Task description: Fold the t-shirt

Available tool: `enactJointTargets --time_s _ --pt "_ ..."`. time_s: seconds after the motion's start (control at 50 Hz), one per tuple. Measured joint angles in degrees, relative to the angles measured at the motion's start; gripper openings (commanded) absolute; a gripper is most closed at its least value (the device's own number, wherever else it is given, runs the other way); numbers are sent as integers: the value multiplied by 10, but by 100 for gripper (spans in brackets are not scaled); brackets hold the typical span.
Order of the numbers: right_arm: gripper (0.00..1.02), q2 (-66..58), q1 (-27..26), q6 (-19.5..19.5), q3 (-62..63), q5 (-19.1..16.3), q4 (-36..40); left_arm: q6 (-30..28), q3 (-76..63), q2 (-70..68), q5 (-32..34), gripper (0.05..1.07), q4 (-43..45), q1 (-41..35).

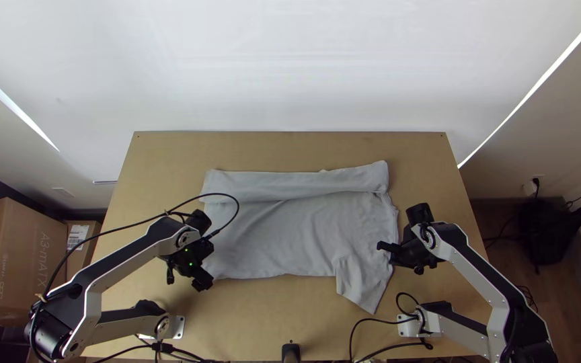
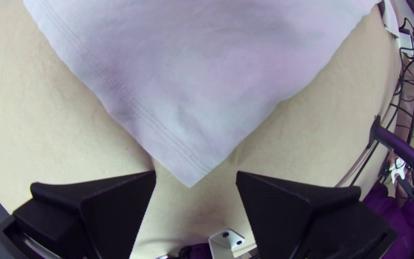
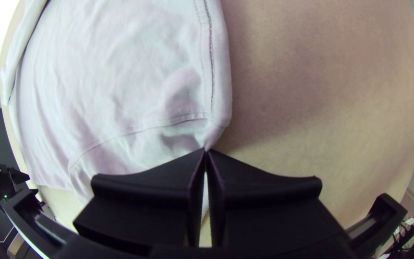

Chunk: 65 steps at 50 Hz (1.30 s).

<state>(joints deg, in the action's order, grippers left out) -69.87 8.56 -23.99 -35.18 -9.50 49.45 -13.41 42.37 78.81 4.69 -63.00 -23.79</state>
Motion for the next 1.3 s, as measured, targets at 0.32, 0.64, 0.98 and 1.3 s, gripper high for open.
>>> enactJointTargets --time_s 0.32,0.64,0.98,1.3 --pt "2 0 0 0 0 -4 -12 25 -11 -27 5 8 126 -29" --pt "2 -6 -32 15 -2 -9 -23 -17 -35 -87 11 8 124 45" --pt "2 -18 -136 88 -42 -6 -15 -98 -39 -175 17 8 93 157" --pt "2 17 -64 79 -123 -4 21 -59 -27 -184 17 8 137 150"
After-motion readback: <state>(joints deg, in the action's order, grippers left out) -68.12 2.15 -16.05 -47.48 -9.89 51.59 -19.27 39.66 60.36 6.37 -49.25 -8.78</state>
